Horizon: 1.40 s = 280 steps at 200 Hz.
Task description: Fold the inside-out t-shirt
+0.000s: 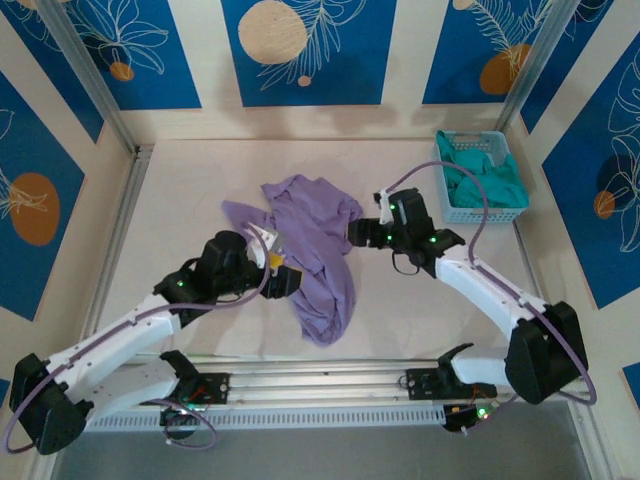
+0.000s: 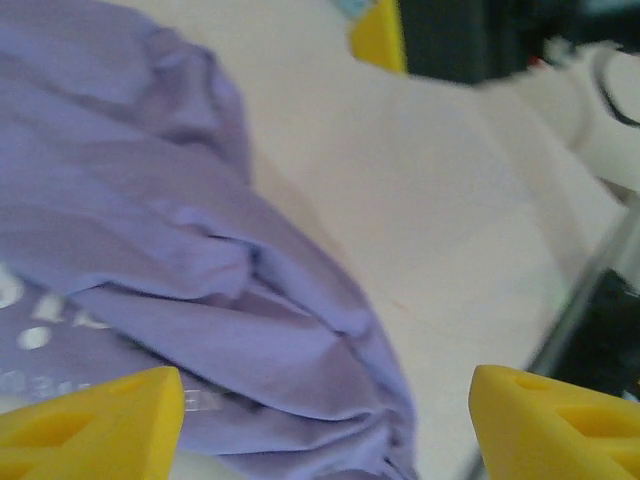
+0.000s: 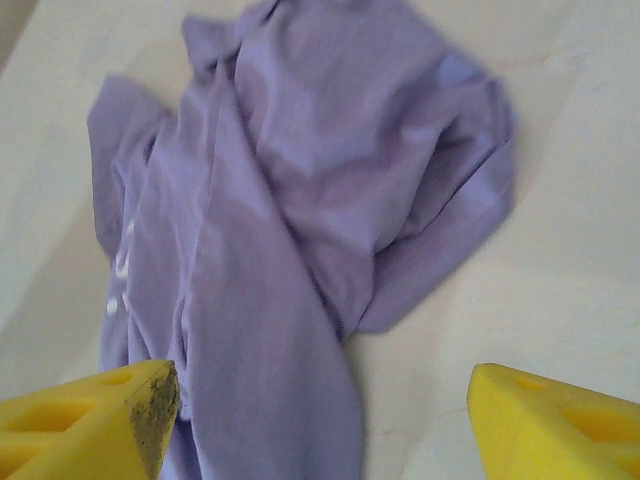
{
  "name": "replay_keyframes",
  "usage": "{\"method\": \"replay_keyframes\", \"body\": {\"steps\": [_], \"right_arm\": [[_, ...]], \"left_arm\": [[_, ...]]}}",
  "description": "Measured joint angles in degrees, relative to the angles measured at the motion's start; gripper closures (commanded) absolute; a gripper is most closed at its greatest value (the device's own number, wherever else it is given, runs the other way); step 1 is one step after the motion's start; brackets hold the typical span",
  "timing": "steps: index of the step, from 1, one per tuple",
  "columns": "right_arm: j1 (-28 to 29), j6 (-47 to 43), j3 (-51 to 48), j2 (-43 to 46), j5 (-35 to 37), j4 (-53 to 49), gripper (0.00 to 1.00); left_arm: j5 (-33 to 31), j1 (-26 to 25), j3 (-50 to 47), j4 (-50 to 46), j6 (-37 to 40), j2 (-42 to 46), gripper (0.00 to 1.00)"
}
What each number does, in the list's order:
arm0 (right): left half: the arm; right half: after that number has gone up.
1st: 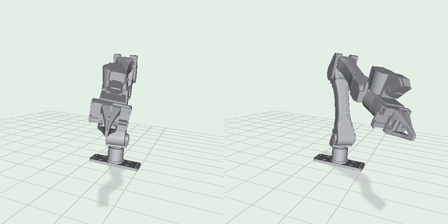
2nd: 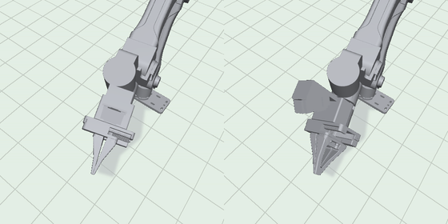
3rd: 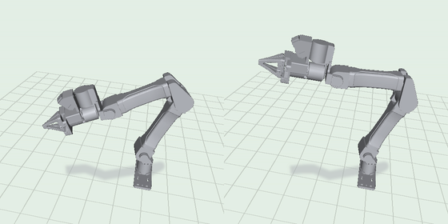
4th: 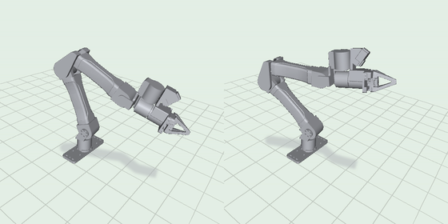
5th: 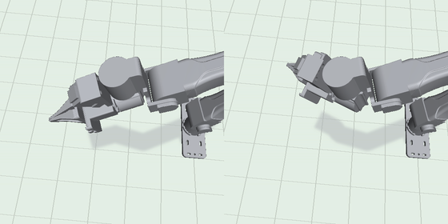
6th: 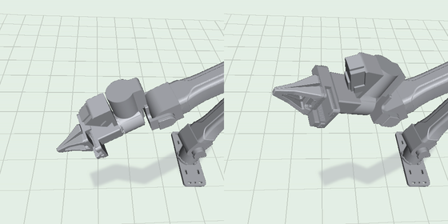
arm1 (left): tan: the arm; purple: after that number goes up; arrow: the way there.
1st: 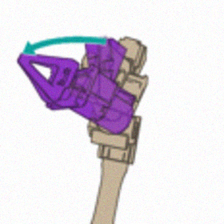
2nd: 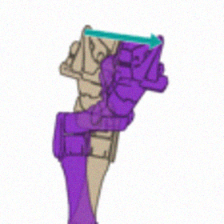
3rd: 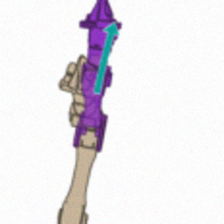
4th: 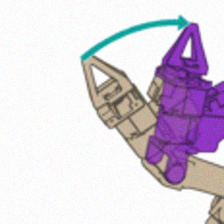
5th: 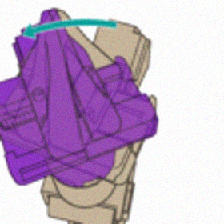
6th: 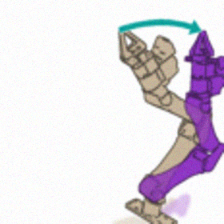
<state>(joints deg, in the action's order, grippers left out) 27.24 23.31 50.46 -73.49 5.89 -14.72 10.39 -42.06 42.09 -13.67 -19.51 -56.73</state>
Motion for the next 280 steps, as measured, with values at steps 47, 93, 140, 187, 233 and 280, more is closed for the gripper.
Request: {"method": "replay_keyframes", "body": {"steps": [47,93,140,187,233,280], "right_arm": [[8.9,-0.07,-0.74,-9.16,-1.49,0.22,0.35],[10.25,1.11,0.66,-19.78,-0.33,2.32,0.8],[8.59,1.25,-0.74,-14.78,-1.22,3.96,0.94],[3.08,1.81,-5.75,-2.97,-8.46,5.53,1.0],[0.48,3.1,-9.9,5.81,-14.19,8.39,1.0],[0.15,5.35,-11.61,2.43,-19.63,13.53,1.0]], "left_arm": [[-2.12,0.04,-0.85,2.69,-4.44,-15.93,0.29],[-1.97,0.02,-1.97,12.68,-9.86,-24.28,0.38],[-4.81,0.31,0.98,16.81,-11.69,-34.01,0.73],[-3.98,6.99,1.09,19.1,-11.52,-32.87,1.0],[-5.11,13.46,-2.21,18.56,-10.93,-16.79,1.0],[-12.83,13.84,-2.62,12.61,-6.6,-16.46,0.54]]}}
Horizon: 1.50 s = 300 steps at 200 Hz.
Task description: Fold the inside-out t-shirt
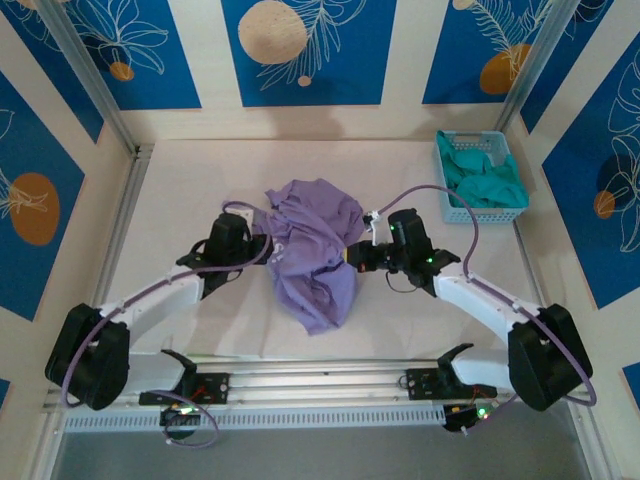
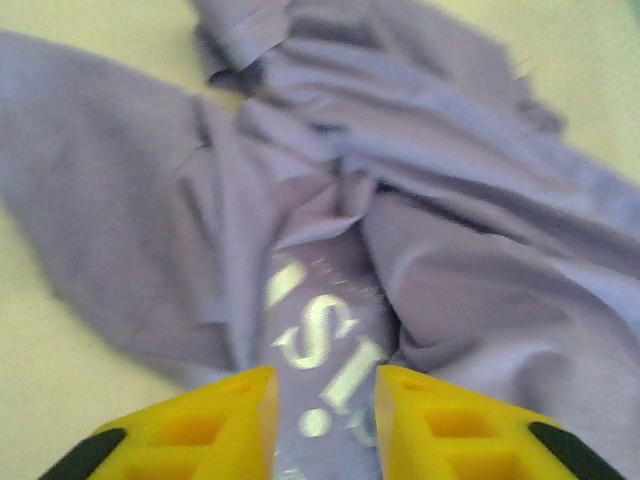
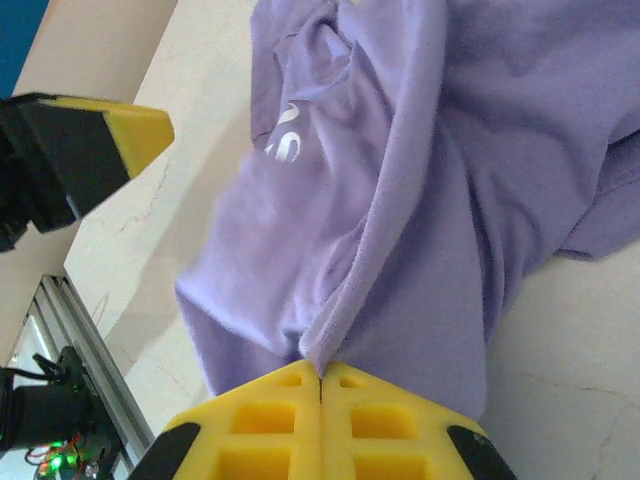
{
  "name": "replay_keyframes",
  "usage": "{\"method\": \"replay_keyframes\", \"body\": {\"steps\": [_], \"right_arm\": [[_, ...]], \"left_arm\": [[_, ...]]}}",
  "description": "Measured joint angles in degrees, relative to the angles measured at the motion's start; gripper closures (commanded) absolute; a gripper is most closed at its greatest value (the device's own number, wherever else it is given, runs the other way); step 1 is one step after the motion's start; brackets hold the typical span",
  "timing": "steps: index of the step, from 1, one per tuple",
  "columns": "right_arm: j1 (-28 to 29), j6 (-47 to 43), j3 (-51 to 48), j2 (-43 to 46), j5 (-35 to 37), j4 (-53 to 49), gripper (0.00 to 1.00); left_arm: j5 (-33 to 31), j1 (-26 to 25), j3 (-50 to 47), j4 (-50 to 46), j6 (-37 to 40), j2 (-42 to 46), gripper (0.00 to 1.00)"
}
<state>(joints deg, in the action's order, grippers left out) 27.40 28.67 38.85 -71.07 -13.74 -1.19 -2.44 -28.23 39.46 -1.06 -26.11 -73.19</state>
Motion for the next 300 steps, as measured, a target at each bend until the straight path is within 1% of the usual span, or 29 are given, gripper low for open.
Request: {"method": "replay_keyframes", "body": {"steps": [16,23,43,59,69,87,109,121,129,140,162,173,182,203,208,227,243,244,256,261,275,276,292,300], "right_arm": [[-0.13,1.14,0.02,-2.43,-1.38,1.44,1.0],[-0.17,1.51,0.04,-3.32,-1.84,1.86,1.0],[-0.22,2.67,0.52,-5.64,-3.39,2.49,1.0],[-0.46,3.13,1.09,-6.1,-4.44,2.69,1.0],[-0.61,3.3,1.68,-6.08,-4.92,2.75,1.0],[-1.05,3.32,2.8,-6.01,-5.86,2.93,1.0],[-1.6,3.28,3.43,-5.6,-6.73,2.54,1.0],[-1.88,3.23,3.48,-4.92,-7.19,1.88,1.0],[-1.97,3.08,3.48,-4.35,-7.39,1.4,1.0],[-2.19,2.84,3.48,-3.65,-7.65,1.09,1.0],[-3.34,1.73,3.48,-2.14,-7.87,-0.2,1.0],[-3.91,0.68,3.52,-1.44,-6.78,-1.38,1.0],[-4.04,-0.59,3.78,-0.72,-3.91,-3.43,1.0],[-2.75,-3.61,5.68,-0.39,5.73,-7.78,1.0],[-2.38,-3.93,5.92,-0.39,7.04,-8.13,1.0],[0.76,-6.97,7.13,-0.2,12.31,-8.33,0.94],[3.28,-9.49,7.23,0.55,14.8,-7.74,0.86],[3.39,-9.51,7.23,0.61,14.91,-7.72,0.84],[4.24,-11.28,7.21,1.6,16.2,-7.48,0.76],[4.44,-12.11,6.97,2.23,16.57,-7.13,0.71],[4.94,-14.19,5.33,4.94,16.76,-5.97,0.59],[4.98,-14.36,5.18,5.2,16.76,-5.92,0.57],[6.05,-15.93,2.43,9.18,16.33,-4.5,0.45],[6.88,-16.57,0.81,11.32,15.76,-3.65,0.41]], "left_arm": [[-4.81,-2.29,-0.02,-2.58,1.46,0.02,0.48],[-5.68,-3.65,-0.02,-2.86,2.14,0.26,0.46],[-9.16,-11.85,-0.48,-2.84,4.24,1.95,0.43],[-9.49,-17.4,-0.57,-2.03,5.95,2.75,0.38],[-9.46,-19.82,-0.57,-1.09,8.0,2.49,0.34],[-9.46,-21.68,-0.04,-0.15,11.17,-0.09,0.31],[-9.46,-22.23,2.93,0.09,15.96,-7.04,0.3],[-9.75,-22.32,4.59,0.26,17.88,-10.43,0.34],[-10.14,-22.29,5.55,0.48,18.93,-12.11,0.41],[-10.51,-22.16,6.88,1.07,20.61,-14.12,0.55],[-9.86,-21.09,10.43,1.9,21.57,-17.77,0.88],[-7.96,-19.93,11.98,1.79,21.64,-18.1,1.0],[-6.08,-18.97,12.68,1.64,21.11,-17.66,1.0],[3.74,-15.85,13.73,-0.37,17.31,-13.9,1.0],[6.25,-15.17,13.92,-0.98,16.39,-12.79,1.0],[14.75,-13.22,15.43,-3.43,12.46,-8.96,1.0],[19.82,-12.13,16.46,-5.25,9.66,-6.75,1.0],[20.26,-12.02,16.55,-5.44,9.44,-6.49,1.0],[22.77,-11.63,16.7,-6.36,7.91,-5.51,1.0],[23.89,-11.5,16.76,-7.02,7.15,-5.07,1.0],[25.7,-11.34,16.76,-8.2,5.97,-4.52,1.0],[25.81,-11.32,16.76,-8.28,5.92,-4.52,1.0],[27.12,-11.3,16.9,-9.33,5.01,-4.44,1.0],[27.69,-11.28,16.98,-9.92,4.68,-4.44,1.0]]}}
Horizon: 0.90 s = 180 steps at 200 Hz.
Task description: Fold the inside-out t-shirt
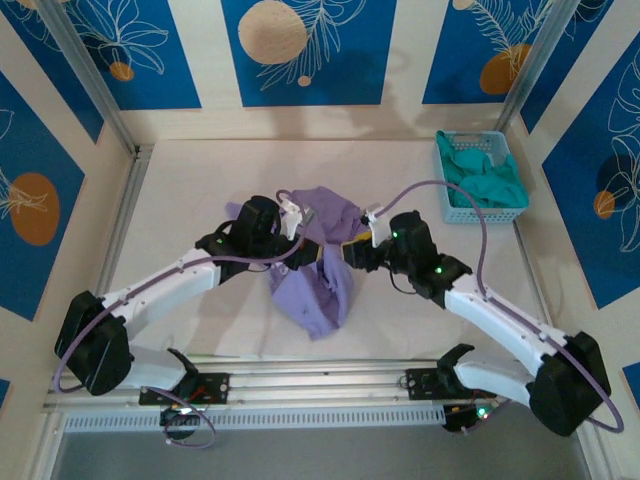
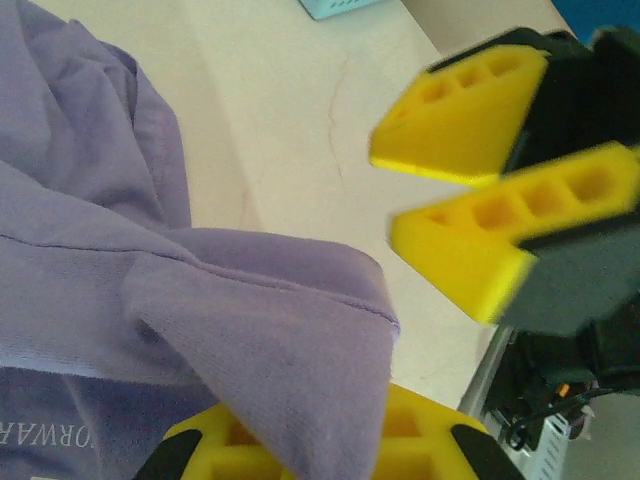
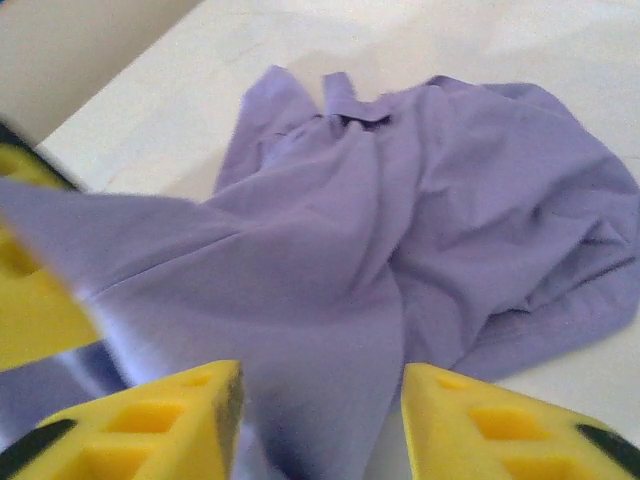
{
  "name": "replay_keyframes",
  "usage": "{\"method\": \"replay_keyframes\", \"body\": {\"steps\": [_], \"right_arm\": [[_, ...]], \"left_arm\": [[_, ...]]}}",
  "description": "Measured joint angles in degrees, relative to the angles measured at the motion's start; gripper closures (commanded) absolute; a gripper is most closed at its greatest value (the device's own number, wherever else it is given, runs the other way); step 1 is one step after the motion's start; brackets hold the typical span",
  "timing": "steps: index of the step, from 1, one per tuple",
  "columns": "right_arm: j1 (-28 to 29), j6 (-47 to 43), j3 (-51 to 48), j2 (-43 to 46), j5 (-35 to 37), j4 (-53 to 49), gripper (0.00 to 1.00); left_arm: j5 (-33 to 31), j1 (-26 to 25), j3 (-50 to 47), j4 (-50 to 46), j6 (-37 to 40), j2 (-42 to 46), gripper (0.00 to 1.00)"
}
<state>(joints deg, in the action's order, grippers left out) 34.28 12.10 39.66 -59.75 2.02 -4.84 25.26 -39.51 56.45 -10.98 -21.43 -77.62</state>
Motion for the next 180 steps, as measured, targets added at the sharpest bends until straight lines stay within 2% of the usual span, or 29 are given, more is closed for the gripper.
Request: {"method": "replay_keyframes", "body": {"steps": [24,59,70,79,89,98,107,113,119,148,164,180], "right_arm": [[2.78,-1.38,-4.17,3.45,-1.16,2.89,0.25],[6.4,-1.68,-5.84,0.31,-1.11,6.6,0.23],[7.04,-1.64,-5.84,-2.32,-1.14,8.83,0.29],[7.34,-1.31,-5.84,-4.87,-1.07,10.34,0.43],[7.39,-1.25,-5.84,-7.34,-1.11,11.78,0.66],[7.37,-0.83,-5.86,-8.83,-1.16,12.35,0.81],[6.95,-0.7,-5.86,-9.38,-2.08,12.61,0.93],[6.62,-0.5,-5.86,-9.33,-3.08,12.9,0.97],[6.1,-0.15,-5.86,-9.09,-4.48,13.27,1.0],[2.91,1.95,-5.97,-6.45,-15.87,16.87,1.0],[2.16,4.79,-6.08,-6.08,-22.01,21.27,1.0],[1.66,7.45,-6.19,-6.08,-26.08,25.03,1.0]], "left_arm": [[0.72,0.09,0.57,-0.68,-0.76,0.0,1.0],[1.44,0.33,0.63,-0.66,-1.2,0.0,1.0],[1.75,0.39,0.63,-0.68,-1.2,0.0,1.0],[1.86,0.46,0.63,-0.68,-1.2,0.0,1.0],[2.23,0.68,0.63,-0.68,-1.18,0.04,1.0],[2.43,1.18,0.63,-0.68,-1.18,0.15,1.0],[2.58,1.88,0.59,-0.7,-1.18,0.44,1.0],[2.6,2.49,0.57,-0.7,-1.18,0.74,1.0],[2.49,3.15,0.55,-0.7,-1.16,1.09,1.0],[-1.68,6.08,0.46,-0.72,-0.9,2.25,0.99],[-6.8,6.49,0.46,-1.36,0.07,1.88,0.92],[-12.15,6.49,0.52,-2.47,1.38,0.83,0.76]]}}
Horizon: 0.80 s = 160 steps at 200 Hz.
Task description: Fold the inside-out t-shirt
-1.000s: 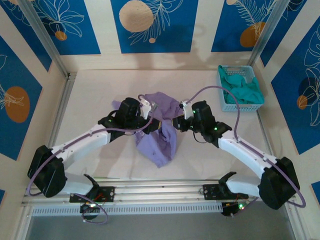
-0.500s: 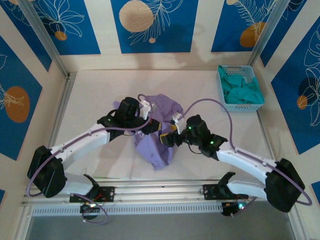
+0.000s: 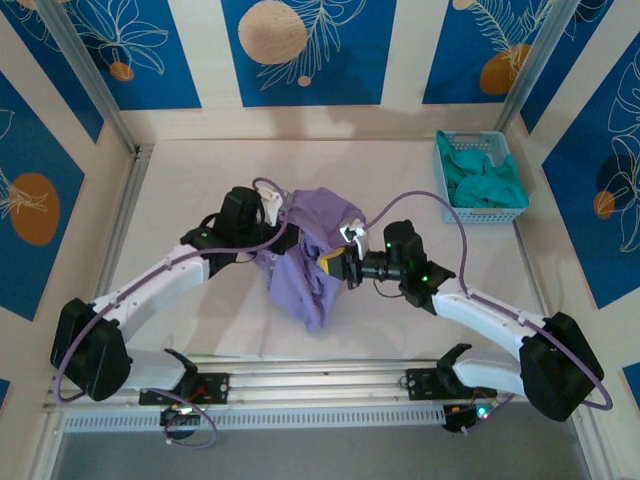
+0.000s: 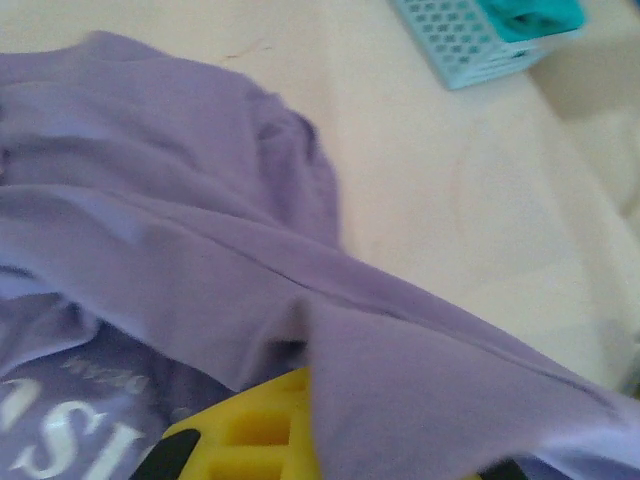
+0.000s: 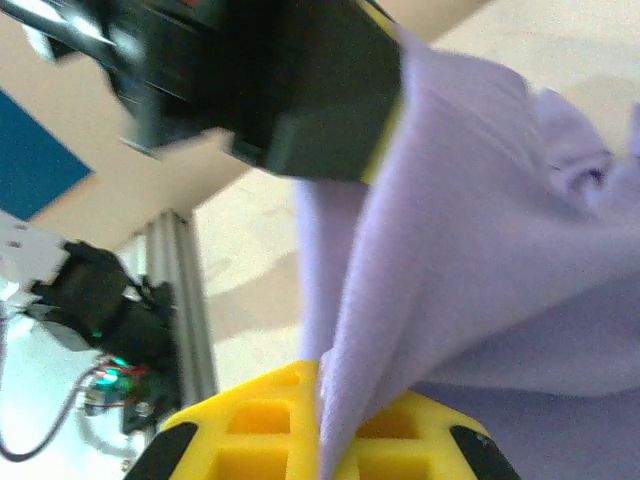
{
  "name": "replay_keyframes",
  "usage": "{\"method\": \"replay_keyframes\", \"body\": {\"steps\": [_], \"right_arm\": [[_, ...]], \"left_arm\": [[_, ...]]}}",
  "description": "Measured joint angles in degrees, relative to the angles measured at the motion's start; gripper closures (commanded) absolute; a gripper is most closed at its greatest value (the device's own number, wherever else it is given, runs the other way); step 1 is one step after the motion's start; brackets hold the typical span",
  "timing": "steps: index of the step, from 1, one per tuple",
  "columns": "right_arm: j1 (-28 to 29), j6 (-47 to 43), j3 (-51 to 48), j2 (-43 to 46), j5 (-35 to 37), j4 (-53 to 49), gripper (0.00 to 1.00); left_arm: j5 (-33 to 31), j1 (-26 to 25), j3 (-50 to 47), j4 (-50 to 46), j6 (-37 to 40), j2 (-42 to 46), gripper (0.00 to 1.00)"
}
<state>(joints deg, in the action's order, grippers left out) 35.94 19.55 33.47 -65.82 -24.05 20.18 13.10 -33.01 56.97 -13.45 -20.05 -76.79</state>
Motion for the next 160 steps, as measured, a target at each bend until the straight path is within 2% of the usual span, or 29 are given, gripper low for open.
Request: {"method": "replay_keyframes", "body": {"steps": [16,38,80,105,121,146,160], "right_arm": [[-0.79,1.95,-0.37,0.02,-2.27,2.16,1.0],[-2.16,4.09,-0.61,-0.09,-4.15,3.63,1.0],[-3.37,6.23,-0.61,-1.25,-5.57,5.6,1.0],[-3.8,6.51,-0.61,-1.51,-5.97,5.57,1.0],[-4.02,6.67,-0.61,-1.64,-5.97,5.49,1.0],[-4.13,7.1,-0.59,-1.64,-5.95,5.05,1.0],[-4.22,7.37,-0.46,-1.64,-5.95,4.17,1.0]], "left_arm": [[-4.92,0.09,0.09,-1.6,1.7,-0.92,0.59],[-9.55,-0.09,0.04,-3.63,2.49,-0.5,0.45],[-17.27,-3.65,-2.45,-7.74,3.52,7.54,0.39],[-17.9,-7.3,-3.52,-9.2,3.93,12.74,0.4],[-17.64,-8.96,-3.67,-9.62,4.11,14.16,0.44],[-16.72,-11.04,-4.15,-9.7,4.46,14.49,0.65],[-15.15,-11.98,-4.68,-9.51,5.05,14.49,0.72]]}}
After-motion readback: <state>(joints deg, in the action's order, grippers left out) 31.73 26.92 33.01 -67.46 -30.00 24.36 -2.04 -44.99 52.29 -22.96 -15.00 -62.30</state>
